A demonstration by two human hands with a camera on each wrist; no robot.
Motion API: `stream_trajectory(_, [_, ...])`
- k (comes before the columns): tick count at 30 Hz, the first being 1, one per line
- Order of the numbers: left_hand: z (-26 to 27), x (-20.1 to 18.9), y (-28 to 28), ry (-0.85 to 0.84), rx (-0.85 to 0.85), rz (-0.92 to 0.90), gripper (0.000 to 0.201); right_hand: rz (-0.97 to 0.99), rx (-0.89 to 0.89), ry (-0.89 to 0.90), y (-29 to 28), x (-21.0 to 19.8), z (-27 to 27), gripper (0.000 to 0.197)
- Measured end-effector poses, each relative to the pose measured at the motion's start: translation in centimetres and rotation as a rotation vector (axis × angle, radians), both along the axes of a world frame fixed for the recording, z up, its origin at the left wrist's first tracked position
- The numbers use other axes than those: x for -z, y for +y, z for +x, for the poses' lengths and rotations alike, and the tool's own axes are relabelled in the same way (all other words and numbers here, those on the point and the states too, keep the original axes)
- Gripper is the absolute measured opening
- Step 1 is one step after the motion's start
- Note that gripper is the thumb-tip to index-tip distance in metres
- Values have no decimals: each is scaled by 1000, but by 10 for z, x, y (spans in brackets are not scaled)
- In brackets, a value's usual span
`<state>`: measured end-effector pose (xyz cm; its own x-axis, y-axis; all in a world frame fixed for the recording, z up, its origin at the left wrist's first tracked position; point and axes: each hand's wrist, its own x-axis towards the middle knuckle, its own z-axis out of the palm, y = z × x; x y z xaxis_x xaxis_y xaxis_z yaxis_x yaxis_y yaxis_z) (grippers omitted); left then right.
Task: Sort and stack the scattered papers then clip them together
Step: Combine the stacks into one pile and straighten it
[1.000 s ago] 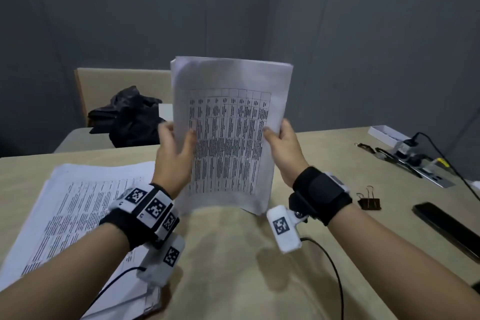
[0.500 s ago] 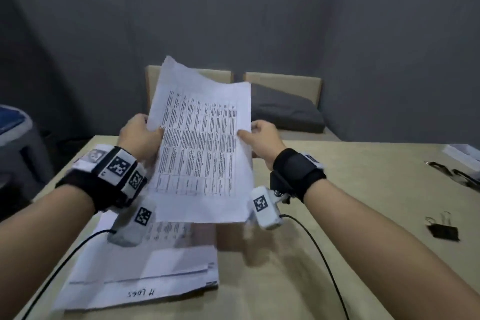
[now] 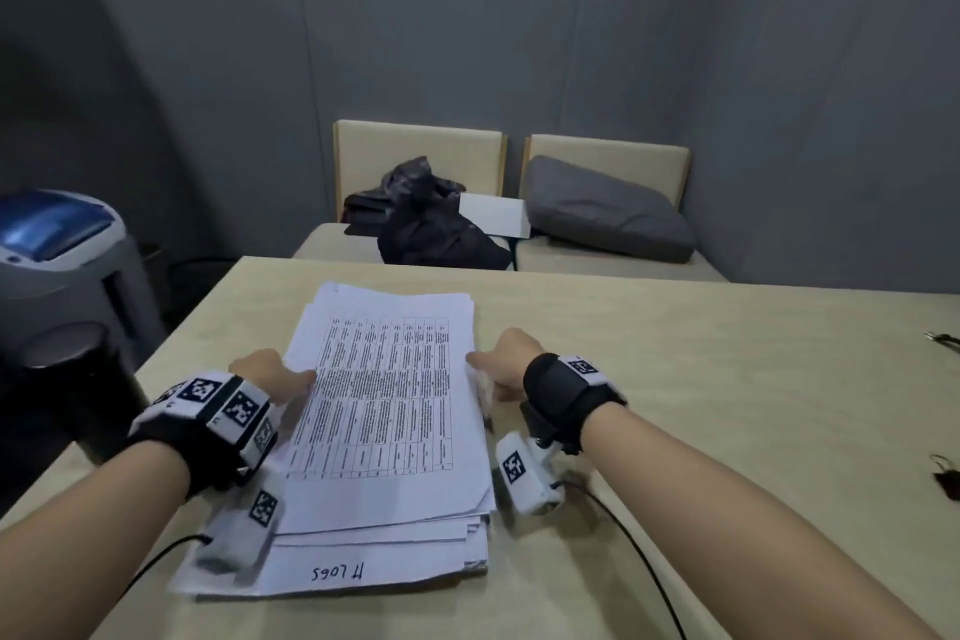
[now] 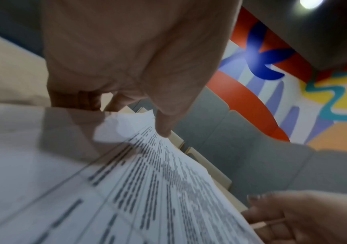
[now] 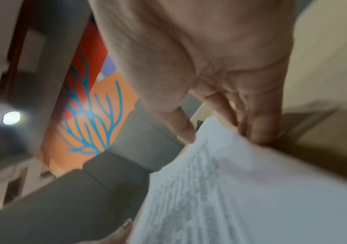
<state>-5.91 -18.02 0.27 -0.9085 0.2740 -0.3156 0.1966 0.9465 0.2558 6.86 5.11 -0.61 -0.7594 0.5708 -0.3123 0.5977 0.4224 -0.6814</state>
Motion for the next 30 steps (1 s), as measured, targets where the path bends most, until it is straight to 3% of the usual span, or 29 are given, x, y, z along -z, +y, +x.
stream_trajectory(3, [5,-4,10,-112,-14,19,75,-178,8,34,-4,-8,0,27])
stream_trajectory(5, [-2,-4,4,-148,-54,46,80,-223,38,35,-2,-6,0,25])
stream_trajectory(8, [-8,2,-7,-230,-66,145,63,-305,21,-6,-1,-4,5,24])
stream_trajectory(12, [15,11,0,-203,-27,135,48,-128,-106,-85,-11,7,3,53])
stream_trajectory(16, [26,2,-3,-215,15,183,44,-178,-151,-43,-15,12,7,47])
stream_trajectory(18, [28,0,-4,-230,-8,335,43,-245,-160,0,-15,7,15,44])
stream_trajectory(20, [38,-9,3,-331,-37,698,37,-218,-167,131,-13,-9,27,38])
stream_trajectory(22, [54,-31,15,-363,-36,1064,27,-51,-144,339,-12,-39,39,34])
stream_trajectory(26, [66,-86,41,-8,107,1386,19,111,-40,782,-7,-112,57,32])
stream_trajectory(30, [67,-108,61,84,186,1536,40,128,-52,975,-1,-149,76,23])
